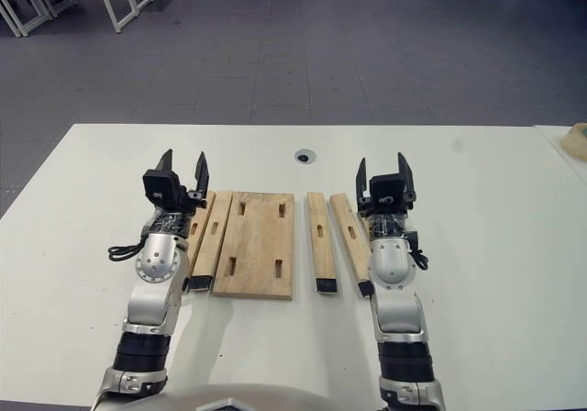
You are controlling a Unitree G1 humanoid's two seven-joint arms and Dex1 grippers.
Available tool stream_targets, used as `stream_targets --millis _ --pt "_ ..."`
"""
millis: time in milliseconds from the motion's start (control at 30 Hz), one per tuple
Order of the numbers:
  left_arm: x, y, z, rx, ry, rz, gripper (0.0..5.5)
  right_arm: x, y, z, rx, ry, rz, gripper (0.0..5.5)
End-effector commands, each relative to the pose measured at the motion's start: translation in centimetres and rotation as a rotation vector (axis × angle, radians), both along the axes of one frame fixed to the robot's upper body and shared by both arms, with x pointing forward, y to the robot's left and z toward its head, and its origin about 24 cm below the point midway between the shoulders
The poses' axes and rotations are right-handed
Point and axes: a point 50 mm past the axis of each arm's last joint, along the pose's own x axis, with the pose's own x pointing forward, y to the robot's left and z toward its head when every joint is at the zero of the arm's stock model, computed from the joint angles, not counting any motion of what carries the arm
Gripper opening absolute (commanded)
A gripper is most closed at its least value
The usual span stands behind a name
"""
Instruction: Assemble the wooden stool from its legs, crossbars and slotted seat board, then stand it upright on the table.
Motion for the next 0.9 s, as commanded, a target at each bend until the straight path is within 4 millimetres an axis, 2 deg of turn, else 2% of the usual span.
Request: stream_targets --millis 33,233,367,700,867,900 --pt "0.2 0.3 0.3 0.022 -0.013 0.004 2.92 0.0 -0.5 -0.4 0.024 0.031 0.010 2.97" --pt "0.0 0.7 -0.1 0.023 0.009 0.025 2.92 -2.2 -2.8 -4.6 0.080 0.279 0.000 2.97" --pt "-0.2 0.9 -0.5 0.021 0.024 0.037 2.92 -4.0 -4.9 -6.2 0.071 0.391 0.032 2.97" --pt "-0.5 1.0 -0.8 0.013 0.040 0.048 2.92 -6.2 -5.8 -9.8 0.046 0.606 0.144 2.97" --pt "-0.5 1.1 -0.8 0.008 0.042 0.048 2.92 -6.6 -5.6 -10.9 0.146 0.687 0.192 2.97" --pt "-0.5 1.1 -0.8 0.008 0.043 0.048 2.92 -6.7 -5.3 -11.0 0.215 0.701 0.211 2.77"
